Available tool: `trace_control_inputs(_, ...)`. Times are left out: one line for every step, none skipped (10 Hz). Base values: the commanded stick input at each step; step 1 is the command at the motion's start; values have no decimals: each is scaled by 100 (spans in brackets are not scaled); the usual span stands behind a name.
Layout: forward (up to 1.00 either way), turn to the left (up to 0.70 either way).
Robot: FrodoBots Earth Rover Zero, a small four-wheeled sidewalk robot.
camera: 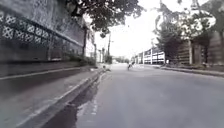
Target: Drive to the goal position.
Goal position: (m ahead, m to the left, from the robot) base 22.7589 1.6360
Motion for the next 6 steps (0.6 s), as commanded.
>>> trace_control_inputs(100, -30)
trace_control_inputs(100, -40)
trace_control_inputs(100, -40)
trace_control_inputs(100, -39)
trace_control_inputs(100, -29)
trace_control_inputs(100, -15)
